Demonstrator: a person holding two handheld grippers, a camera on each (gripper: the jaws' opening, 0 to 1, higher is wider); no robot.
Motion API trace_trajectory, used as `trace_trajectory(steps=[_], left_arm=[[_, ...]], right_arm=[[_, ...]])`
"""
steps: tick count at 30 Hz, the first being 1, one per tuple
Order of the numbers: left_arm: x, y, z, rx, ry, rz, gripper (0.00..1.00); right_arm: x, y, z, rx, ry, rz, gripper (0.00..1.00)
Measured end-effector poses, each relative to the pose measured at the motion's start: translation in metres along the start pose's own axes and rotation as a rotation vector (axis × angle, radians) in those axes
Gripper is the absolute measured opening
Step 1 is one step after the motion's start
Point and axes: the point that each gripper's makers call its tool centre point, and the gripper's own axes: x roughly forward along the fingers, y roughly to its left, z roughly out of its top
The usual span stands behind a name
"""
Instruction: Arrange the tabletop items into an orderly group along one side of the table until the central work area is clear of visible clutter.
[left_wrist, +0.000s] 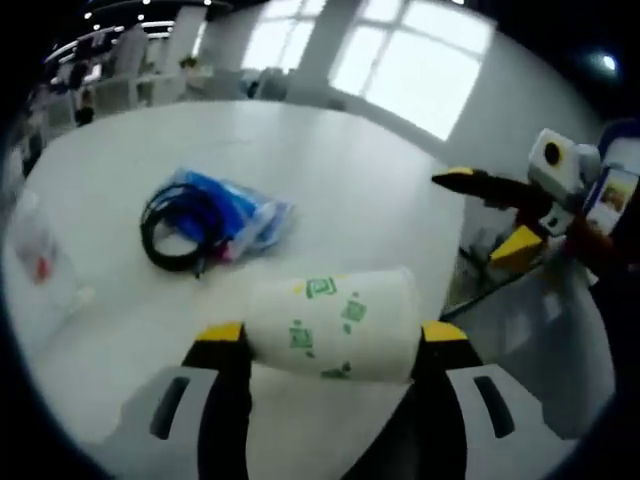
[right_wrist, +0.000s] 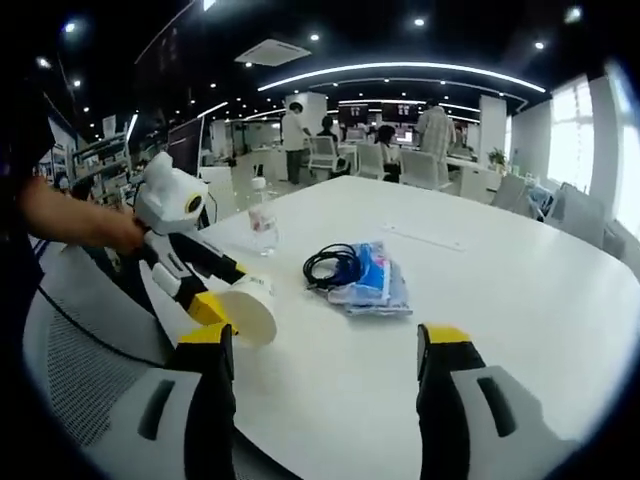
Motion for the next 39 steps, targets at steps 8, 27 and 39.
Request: trace_trajectory(steps=[8,27,39], left_arm=[[-0.017,-0.006,0.015,-0.039,-0.027,0.014,0.62],[-0.044,0.001,0.03,-0.112,-0.111,0.046,0.61],[-0.057,0.009,0.038,-0.145,-0.164,0.059,0.62]], right_arm=[[0.019,0.024,0.011,-0.011,-0.003,0.1,0.51],[0.054,0.057,0.037,-0.14,-0.033,0.228,0.12],[0.065,0.058,0.056,-0.179,-0.068,0.235,0.0]])
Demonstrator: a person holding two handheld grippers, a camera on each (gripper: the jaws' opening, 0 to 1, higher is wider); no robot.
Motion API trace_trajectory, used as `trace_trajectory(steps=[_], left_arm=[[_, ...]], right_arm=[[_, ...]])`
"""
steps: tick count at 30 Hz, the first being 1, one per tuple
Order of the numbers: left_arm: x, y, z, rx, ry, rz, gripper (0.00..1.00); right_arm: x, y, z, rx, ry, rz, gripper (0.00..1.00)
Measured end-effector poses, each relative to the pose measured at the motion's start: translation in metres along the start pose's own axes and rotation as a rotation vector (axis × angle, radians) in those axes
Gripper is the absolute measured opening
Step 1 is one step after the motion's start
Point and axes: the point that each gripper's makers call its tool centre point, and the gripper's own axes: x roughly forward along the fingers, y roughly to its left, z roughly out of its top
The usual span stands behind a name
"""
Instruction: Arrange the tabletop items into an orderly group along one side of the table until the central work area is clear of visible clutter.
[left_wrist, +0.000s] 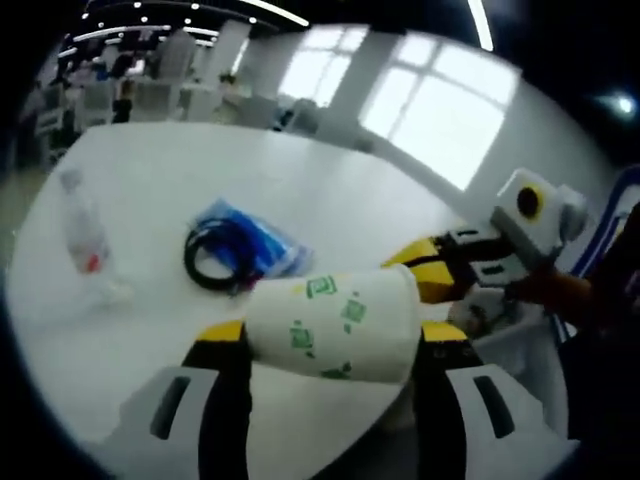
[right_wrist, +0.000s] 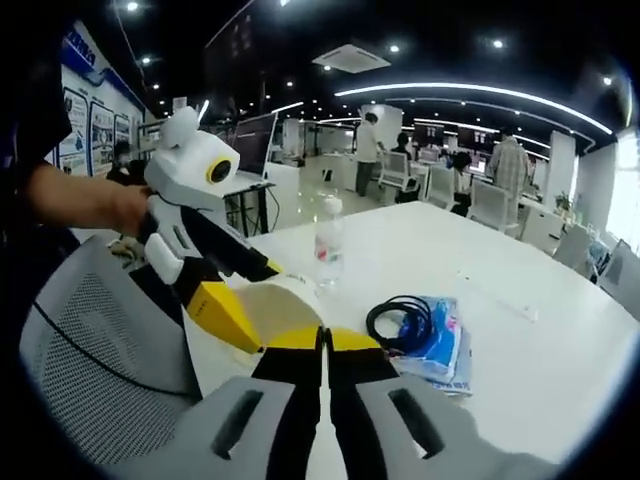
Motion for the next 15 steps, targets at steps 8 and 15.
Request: trace_trajectory(steps=[8,15], left_arm=[[-0.011,0.005,0.005,0.041,-0.014,0.007,0.63],[-0.02,0.005,0.006,0.158,-0.028,0.046,0.76]], right_arm=[[0.009,0.003,0.013,0.02,-0.016,0.022,0.0],[0.016,0.001,0.023,0.025,-0.026,0.031,0.0]])
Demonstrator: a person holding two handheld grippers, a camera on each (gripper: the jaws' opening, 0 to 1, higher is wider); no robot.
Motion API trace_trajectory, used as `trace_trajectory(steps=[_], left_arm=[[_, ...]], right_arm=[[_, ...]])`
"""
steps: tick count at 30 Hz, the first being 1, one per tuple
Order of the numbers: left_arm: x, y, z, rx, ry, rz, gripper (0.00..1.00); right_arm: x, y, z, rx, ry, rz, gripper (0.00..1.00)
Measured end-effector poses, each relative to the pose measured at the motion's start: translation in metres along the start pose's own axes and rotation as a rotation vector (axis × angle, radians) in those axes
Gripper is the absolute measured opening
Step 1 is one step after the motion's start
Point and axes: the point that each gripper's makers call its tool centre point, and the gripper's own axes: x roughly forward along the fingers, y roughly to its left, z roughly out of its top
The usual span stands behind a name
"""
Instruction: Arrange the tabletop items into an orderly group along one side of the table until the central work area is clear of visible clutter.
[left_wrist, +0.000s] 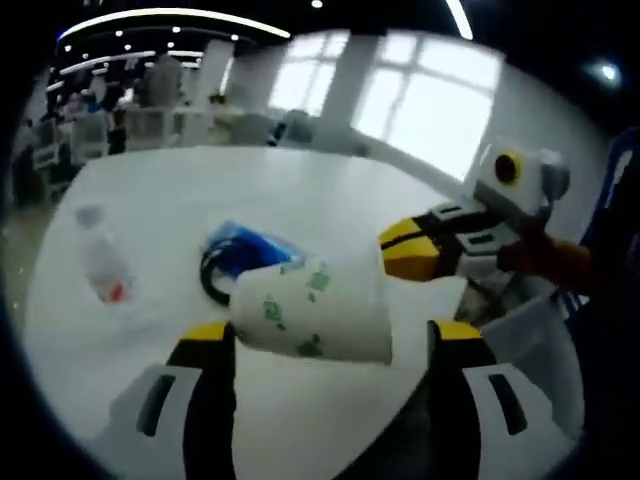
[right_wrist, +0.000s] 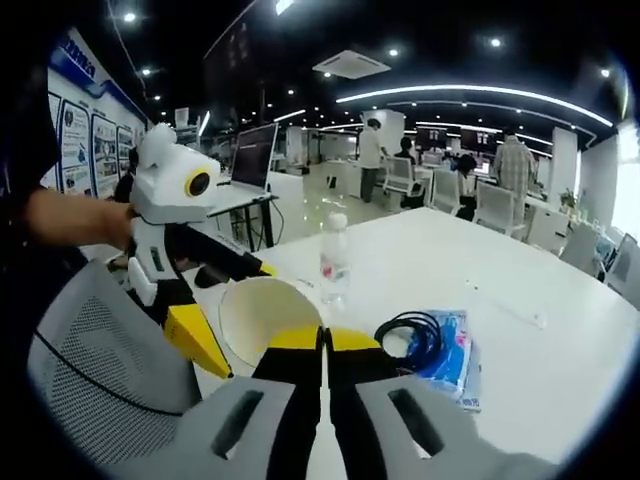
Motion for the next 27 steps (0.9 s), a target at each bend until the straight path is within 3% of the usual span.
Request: trace_trajectory(steps=[10,14,20,25,27], left_arm=[[-0.028,0.02,0.004,0.149,-0.065,0.146,0.93],[-0.041,0.018,0.001,0.151,-0.095,0.171,1.0],[-0.058,0.018,-0.014,0.123,-0.096,0.222,1.0],[-0.068,0.016,-0.019,0.085,-0.138,0.258,1.0],[-0.069,0.017,-0.024,0.102,-0.119,0.276,1.0]], right_arm=[[0.007,-0.007,0.009,0.016,0.004,0.019,0.0],[0.01,-0.01,0.014,0.037,0.001,0.032,0.0],[0.016,-0.012,0.021,0.098,0.015,0.057,0.0],[0.018,-0.018,0.03,0.074,0.025,0.051,0.0],[0.019,-0.023,0.034,0.055,0.034,0.045,0.0]])
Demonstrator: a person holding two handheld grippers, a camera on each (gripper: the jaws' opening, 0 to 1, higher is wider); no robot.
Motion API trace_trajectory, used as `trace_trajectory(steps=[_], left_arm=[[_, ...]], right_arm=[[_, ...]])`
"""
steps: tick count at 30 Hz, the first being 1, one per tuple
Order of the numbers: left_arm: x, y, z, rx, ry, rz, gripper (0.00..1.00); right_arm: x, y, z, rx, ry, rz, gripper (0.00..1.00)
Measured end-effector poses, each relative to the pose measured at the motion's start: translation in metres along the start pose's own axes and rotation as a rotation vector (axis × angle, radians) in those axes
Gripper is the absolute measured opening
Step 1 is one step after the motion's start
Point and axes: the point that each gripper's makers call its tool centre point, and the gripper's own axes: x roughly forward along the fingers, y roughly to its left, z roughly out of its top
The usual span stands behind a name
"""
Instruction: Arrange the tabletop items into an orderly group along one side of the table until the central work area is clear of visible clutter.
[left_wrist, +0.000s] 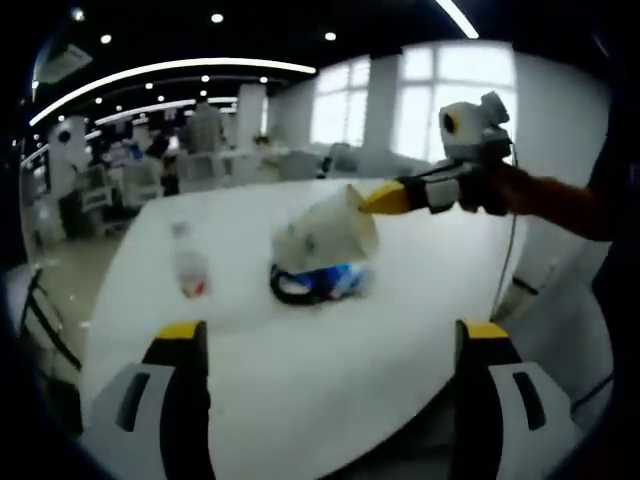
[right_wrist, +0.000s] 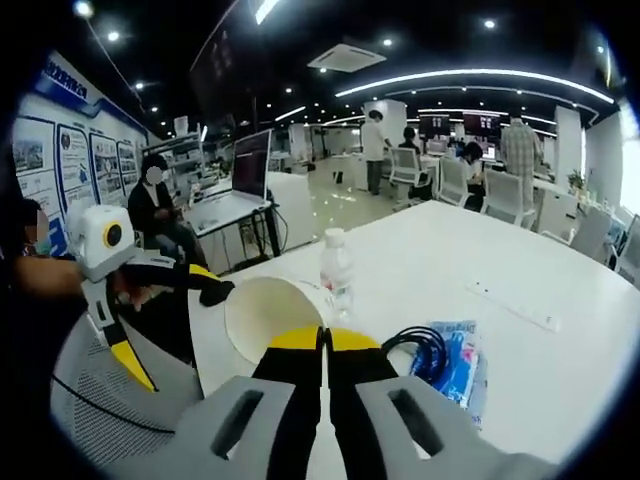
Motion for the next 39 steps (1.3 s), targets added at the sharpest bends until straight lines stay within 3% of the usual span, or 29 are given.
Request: trace_trajectory(steps=[6,9,19,32,39], left_arm=[[-0.003,-0.001,-0.001,-0.013,-0.01,0.01,1.0],[-0.004,-0.011,0.003,-0.071,-0.048,-0.029,1.0],[-0.004,-0.008,-0.003,-0.036,-0.051,0.001,1.0],[-0.002,-0.007,-0.003,0.04,-0.046,0.049,1.0],[-0.003,-0.003,-0.005,0.024,-0.053,0.062,1.0]], right_arm=[[0.002,-0.012,0.013,-0.016,0.029,-0.002,0.0],[0.004,-0.02,0.017,-0.009,0.053,-0.004,0.0],[0.012,-0.04,0.033,-0.037,0.105,-0.013,0.0],[0.033,-0.053,0.04,-0.036,0.219,0.028,0.0],[0.049,-0.055,0.028,0.012,0.301,0.06,0.0]])
